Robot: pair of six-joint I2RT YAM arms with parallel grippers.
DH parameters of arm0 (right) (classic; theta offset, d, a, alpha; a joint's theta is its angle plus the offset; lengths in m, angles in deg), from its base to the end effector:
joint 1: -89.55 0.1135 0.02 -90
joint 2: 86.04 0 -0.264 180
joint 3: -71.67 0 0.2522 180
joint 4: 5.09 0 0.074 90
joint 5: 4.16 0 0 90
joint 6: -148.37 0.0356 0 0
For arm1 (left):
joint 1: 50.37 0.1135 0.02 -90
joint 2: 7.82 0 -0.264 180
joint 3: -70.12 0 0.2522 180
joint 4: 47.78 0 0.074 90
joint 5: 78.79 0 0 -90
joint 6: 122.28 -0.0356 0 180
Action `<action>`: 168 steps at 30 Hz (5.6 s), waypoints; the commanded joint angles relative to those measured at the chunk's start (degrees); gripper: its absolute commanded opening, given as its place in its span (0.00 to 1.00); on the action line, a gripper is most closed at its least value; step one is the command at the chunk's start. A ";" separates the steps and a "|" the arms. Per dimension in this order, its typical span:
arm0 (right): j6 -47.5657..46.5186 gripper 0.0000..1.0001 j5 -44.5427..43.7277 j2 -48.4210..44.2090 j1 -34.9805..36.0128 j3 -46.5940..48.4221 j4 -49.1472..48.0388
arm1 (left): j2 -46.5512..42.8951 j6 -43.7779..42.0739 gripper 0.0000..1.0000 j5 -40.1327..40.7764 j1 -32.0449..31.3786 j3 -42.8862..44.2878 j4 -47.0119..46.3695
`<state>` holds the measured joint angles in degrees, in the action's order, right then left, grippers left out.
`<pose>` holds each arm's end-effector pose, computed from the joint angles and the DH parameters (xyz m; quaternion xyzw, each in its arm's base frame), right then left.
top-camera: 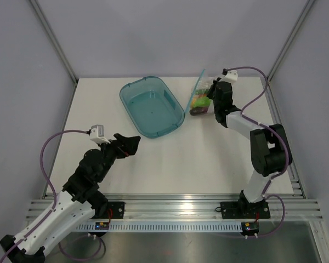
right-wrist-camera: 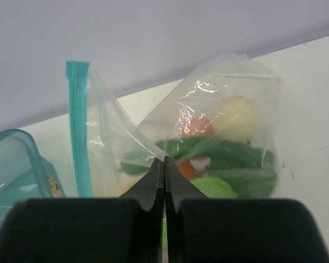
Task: Open the zip-top bag and remove the fake food
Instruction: Move the zipper food storage bag to the center of the board, then pick up the zipper food storage bag at the center of the board.
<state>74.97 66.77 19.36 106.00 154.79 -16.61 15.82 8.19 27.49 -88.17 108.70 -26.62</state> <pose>0.4150 0.1104 0.2523 0.1066 0.7595 0.0565 0.6392 0.1083 -0.0714 0.2727 -0.1117 0.7345 -0.3354 0.5792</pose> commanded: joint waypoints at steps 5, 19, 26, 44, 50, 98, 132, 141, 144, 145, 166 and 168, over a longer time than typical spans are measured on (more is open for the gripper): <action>6.51 0.00 -1.59 -16.79 0.08 -20.56 -8.91 | 3.08 -3.47 0.99 -3.35 -0.26 4.01 -1.95; 8.89 0.00 1.05 -47.56 5.25 -43.78 -6.11 | 7.20 -8.04 0.99 -12.13 -0.34 -3.36 -21.31; 9.15 0.00 4.38 -53.72 7.72 -43.17 0.40 | 21.35 -14.00 0.99 -19.34 -1.92 -0.65 -29.88; 8.36 0.00 22.23 -58.39 8.69 -34.74 16.22 | 27.79 -20.96 0.99 -12.15 -7.81 3.75 -29.20; 9.50 0.00 22.85 -56.81 8.86 -30.08 28.75 | 24.00 -20.34 0.99 -10.39 -7.81 2.16 -28.14; 37.53 0.72 -34.98 -1.27 48.24 26.78 78.36 | 2.65 -0.57 0.99 24.24 -7.73 -0.56 -2.57; 49.32 0.69 -37.71 15.44 40.86 33.56 86.19 | 1.41 -0.48 0.99 26.00 -7.73 -0.30 0.07; 48.79 0.51 -36.92 14.04 40.33 31.36 85.22 | 1.59 -0.83 0.99 25.65 -7.73 -0.30 -0.37; 48.70 0.47 -36.56 13.78 40.24 31.01 85.31 | 1.67 -1.00 0.99 25.39 -7.73 -0.30 -0.46; 48.88 0.47 -36.56 13.77 40.16 31.01 85.65 | 1.67 -1.01 0.99 25.30 -7.81 -0.21 -0.37; 42.65 0.00 -31.57 0.96 40.07 20.58 73.90 | 2.99 -5.22 0.99 20.30 -7.73 -1.17 -5.02; 40.37 0.00 -30.07 -3.86 40.07 17.84 68.99 | 3.61 -7.76 0.99 17.67 -7.73 -1.61 -7.73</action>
<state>119.69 34.46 25.18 146.44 175.25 61.33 18.60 4.45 49.32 -95.80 107.74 -26.91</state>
